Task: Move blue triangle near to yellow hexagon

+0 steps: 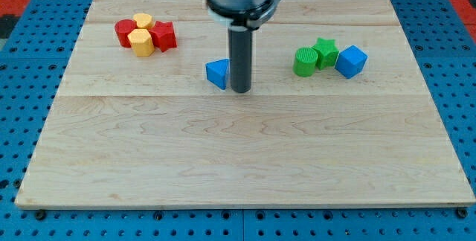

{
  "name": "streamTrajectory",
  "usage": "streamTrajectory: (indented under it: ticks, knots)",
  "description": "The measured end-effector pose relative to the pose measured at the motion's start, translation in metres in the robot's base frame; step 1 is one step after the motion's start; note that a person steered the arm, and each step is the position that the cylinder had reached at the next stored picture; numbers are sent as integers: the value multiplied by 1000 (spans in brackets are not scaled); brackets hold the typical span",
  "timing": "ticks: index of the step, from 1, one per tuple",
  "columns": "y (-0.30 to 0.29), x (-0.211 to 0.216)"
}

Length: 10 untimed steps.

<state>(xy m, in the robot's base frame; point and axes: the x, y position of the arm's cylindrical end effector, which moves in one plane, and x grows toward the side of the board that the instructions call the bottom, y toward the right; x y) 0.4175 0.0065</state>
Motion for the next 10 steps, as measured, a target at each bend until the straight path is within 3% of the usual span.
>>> streamTrajectory:
  ticks: [1, 3, 4, 6, 8, 10]
  knots:
    - [-29, -25]
    - [-123, 4]
    - [-129, 26]
    - [-185, -18]
    - [-215, 24]
    - [-233, -14]
